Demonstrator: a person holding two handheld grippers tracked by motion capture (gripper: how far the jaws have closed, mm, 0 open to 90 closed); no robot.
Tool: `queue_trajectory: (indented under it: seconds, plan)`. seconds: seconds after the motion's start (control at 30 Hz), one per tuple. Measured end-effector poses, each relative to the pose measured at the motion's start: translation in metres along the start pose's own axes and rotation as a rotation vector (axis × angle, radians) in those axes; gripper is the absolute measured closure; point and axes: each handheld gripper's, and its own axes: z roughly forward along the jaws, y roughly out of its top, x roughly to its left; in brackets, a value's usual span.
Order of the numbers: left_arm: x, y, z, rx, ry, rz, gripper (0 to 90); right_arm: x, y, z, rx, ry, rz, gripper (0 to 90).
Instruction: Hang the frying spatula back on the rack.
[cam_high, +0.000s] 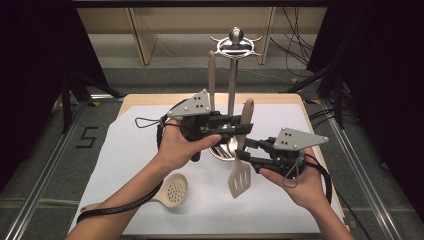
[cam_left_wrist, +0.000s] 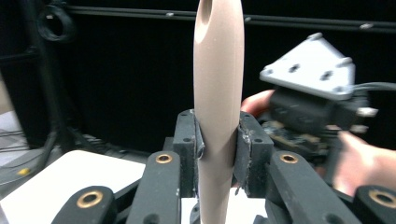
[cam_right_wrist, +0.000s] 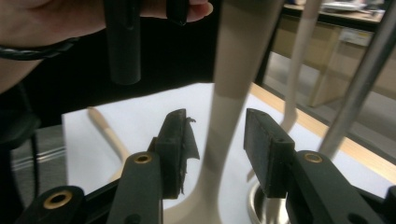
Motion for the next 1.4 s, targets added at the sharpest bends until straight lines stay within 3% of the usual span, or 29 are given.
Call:
queue_trajectory:
  seconds: [0.03,0.17,0.27,0.37,0.5,0.53,0.67,0.7,0.73,0.77,0.8,0.83,0.97,1.07,1.13,1.27,1.33,1.37,1.4]
  plan:
    - [0.0,0.0,-0.001,0.0,-0.01,-0.006,72.0,-0.001,-0.001,0.0,-0.006,0.002,0.001,60.3]
    - [0.0,0.001,-0.003,0.01,-0.034,0.006,72.0,-0.01,-0.006,0.001,-0.017,0.096,0.011,63.2]
    - [0.001,0.001,-0.003,0.014,-0.07,0.011,72.0,-0.013,-0.01,0.002,-0.011,0.115,0.022,68.0]
    - [-0.001,0.001,-0.003,0.019,-0.093,0.017,72.0,-0.016,-0.013,0.002,0.002,0.168,0.059,69.9]
    - [0.0,0.002,-0.004,0.006,-0.12,-0.004,72.1,-0.014,-0.012,0.002,-0.005,0.183,0.039,70.6]
    - [0.001,0.002,-0.004,0.005,-0.123,-0.006,72.1,-0.015,-0.01,0.002,-0.021,0.182,0.005,71.1]
    - [0.001,0.001,-0.004,0.009,-0.133,-0.018,72.1,-0.014,-0.005,0.001,-0.048,0.196,-0.008,71.5]
    - [0.001,0.001,-0.004,0.01,-0.133,-0.017,72.1,-0.013,-0.005,0.001,-0.052,0.205,0.008,71.9]
    - [0.001,0.0,-0.004,0.01,-0.134,-0.019,72.1,-0.013,-0.003,0.0,-0.054,0.186,-0.01,72.9]
    - [0.002,0.0,-0.004,0.01,-0.136,-0.017,72.1,-0.011,-0.002,-0.001,-0.048,0.197,0.019,74.8]
    - [0.002,-0.001,-0.004,0.007,-0.139,-0.022,72.1,-0.012,-0.002,0.0,-0.056,0.196,-0.001,76.0]
    - [0.002,-0.001,-0.004,0.007,-0.139,-0.027,72.1,-0.012,-0.001,0.0,-0.049,0.185,-0.02,76.5]
    - [0.003,-0.001,-0.003,0.005,-0.135,-0.027,72.0,-0.009,0.001,-0.001,-0.031,0.172,0.043,77.5]
    - [0.003,-0.002,-0.002,-0.006,-0.096,-0.021,70.3,-0.008,0.004,-0.001,-0.007,0.14,0.084,78.1]
    - [0.003,-0.003,-0.002,-0.011,-0.035,0.015,60.9,-0.006,0.006,-0.001,0.021,0.07,0.102,78.2]
    - [0.0,-0.005,-0.002,-0.01,0.059,0.079,51.6,-0.001,0.012,0.001,0.089,-0.036,0.201,78.3]
    - [-0.002,-0.007,-0.002,-0.006,0.095,0.095,49.8,0.002,0.016,0.002,0.119,-0.102,0.201,78.3]
    - [-0.003,-0.007,-0.002,-0.005,0.105,0.1,49.6,0.003,0.018,0.003,0.137,-0.146,0.176,78.3]
    - [-0.003,-0.007,-0.002,-0.004,0.119,0.103,49.7,0.006,0.019,0.004,0.151,-0.159,0.2,78.3]
